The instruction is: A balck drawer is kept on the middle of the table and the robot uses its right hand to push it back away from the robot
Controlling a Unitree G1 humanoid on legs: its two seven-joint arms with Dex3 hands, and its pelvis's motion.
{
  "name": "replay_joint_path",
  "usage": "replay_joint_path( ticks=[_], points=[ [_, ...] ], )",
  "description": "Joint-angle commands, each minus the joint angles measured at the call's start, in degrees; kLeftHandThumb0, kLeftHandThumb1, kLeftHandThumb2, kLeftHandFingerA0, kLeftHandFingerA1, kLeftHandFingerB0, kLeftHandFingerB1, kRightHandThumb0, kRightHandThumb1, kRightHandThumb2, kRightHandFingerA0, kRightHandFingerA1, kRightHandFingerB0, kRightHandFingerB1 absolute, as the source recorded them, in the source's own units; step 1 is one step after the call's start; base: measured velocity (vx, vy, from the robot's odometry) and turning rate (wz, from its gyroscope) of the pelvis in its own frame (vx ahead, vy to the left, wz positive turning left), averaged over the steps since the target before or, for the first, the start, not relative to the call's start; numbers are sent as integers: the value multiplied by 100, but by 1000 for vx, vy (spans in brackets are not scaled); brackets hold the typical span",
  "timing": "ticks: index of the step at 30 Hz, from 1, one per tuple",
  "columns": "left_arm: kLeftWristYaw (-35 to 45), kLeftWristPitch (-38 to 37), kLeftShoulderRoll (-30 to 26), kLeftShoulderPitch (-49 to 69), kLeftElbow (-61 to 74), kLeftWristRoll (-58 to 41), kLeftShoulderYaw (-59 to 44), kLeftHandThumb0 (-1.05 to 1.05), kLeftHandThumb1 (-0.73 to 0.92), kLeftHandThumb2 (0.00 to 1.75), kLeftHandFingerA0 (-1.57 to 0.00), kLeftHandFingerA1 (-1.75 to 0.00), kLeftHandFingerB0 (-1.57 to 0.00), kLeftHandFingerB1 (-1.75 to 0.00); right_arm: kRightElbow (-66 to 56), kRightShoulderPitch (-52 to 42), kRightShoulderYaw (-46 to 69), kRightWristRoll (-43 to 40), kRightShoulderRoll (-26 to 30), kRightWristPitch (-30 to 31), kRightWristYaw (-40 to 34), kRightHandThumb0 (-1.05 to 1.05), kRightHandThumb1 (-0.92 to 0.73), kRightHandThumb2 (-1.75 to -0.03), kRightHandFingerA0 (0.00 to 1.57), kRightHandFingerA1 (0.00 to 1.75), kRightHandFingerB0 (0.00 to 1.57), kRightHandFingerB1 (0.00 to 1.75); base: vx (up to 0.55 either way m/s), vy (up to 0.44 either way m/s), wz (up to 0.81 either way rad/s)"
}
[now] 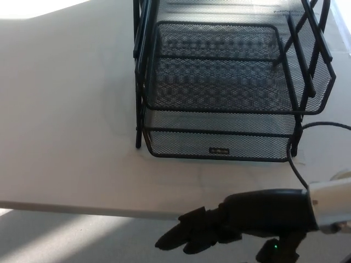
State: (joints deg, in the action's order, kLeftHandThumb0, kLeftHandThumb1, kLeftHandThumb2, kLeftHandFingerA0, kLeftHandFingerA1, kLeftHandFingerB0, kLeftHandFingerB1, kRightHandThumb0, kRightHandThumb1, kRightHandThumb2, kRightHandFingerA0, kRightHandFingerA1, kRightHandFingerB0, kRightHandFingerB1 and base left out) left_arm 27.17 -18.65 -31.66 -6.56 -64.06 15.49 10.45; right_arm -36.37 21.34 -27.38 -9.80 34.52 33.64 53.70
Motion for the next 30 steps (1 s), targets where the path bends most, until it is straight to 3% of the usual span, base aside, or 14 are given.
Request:
replay_joint_path(
  ticks=[1,4,5,9,10,17,18,19,20,21,24,25,29,30],
  points=[
    [102,-64,-169,12,-71,-66,-69,-68,80,64,-23,-30,-20,-27,-2160,-2399,2652,-563,972,-1125,531,-74,-69,-101,0,22,4,25,0,0,0],
    [129,-73,-155,18,-91,-113,-106,-69,80,65,-23,-30,-20,-28,-1863,-3028,3161,-408,876,-1352,522,-75,-70,-103,0,22,4,24,0,0,0],
    [127,-45,-151,10,-82,-107,-102,-68,81,65,-23,-30,-22,-28,-1355,-3429,3416,-179,809,-1620,419,-72,-87,-67,4,24,6,22,0,0,0],
    [141,-89,-146,11,-93,-117,-107,-66,82,65,-23,-30,-21,-28,10,-4102,3748,105,445,-2207,-94,-75,-76,-72,6,22,9,22,0,0,0],
    [139,-79,-135,6,-104,-122,-111,-68,81,65,-23,-30,-21,-28,572,-4302,3843,220,288,-2375,-379,-83,-72,-103,4,23,13,27,0,0,0],
    [127,-85,-133,0,-114,-132,-122,-68,81,65,-24,-30,-22,-29,2383,-4617,4221,343,-319,-2494,-1386,-81,-67,-99,2,35,7,37,0,0,0],
    [125,-92,-144,7,-125,-132,-125,-68,81,65,-23,-30,-21,-29,2891,-4562,4120,587,-333,-2360,-1792,-35,-50,-106,0,48,0,46,0,0,0],
    [137,-98,-154,14,-128,-136,-127,-68,81,65,-22,-30,-21,-28,3410,-4472,3946,875,-278,-2324,-2147,-73,-64,-99,0,38,15,44,0,0,0],
    [152,-102,-160,20,-127,-140,-129,-68,81,65,-22,-30,-21,-28,3805,-4388,3784,1107,-206,-2356,-2381,-73,-64,-99,0,38,15,44,0,0,0],
    [144,-102,-161,19,-136,-130,-122,-68,80,65,-22,-30,-20,-28,3999,-4327,3710,1177,-185,-2297,-2465,-73,-79,-66,10,22,17,27,0,0,0],
    [125,-88,-155,9,-157,-124,-120,-67,81,65,-22,-30,-19,-28,4890,-4043,3528,1187,-220,-2222,-2651,-74,-66,-94,6,31,12,40,0,0,0],
    [110,-78,-157,14,-139,-108,-107,-67,81,65,-22,-30,-19,-28,5082,-3994,3479,1207,-214,-2273,-2675,-69,-82,-64,9,25,19,28,0,0,0],
    [42,-49,-144,5,-129,-61,-75,-67,81,65,-22,-30,-20,-28,6412,-3649,3274,1198,-316,-2651,-2796,-66,-82,-65,13,23,17,27,0,0,0],
    [35,-19,-138,-5,-144,-64,-81,-68,80,65,-22,-29,-19,-28,6816,-3545,3277,1106,-387,-2746,-2731,-67,-67,-93,5,33,7,33,0,0,0]
  ],
)
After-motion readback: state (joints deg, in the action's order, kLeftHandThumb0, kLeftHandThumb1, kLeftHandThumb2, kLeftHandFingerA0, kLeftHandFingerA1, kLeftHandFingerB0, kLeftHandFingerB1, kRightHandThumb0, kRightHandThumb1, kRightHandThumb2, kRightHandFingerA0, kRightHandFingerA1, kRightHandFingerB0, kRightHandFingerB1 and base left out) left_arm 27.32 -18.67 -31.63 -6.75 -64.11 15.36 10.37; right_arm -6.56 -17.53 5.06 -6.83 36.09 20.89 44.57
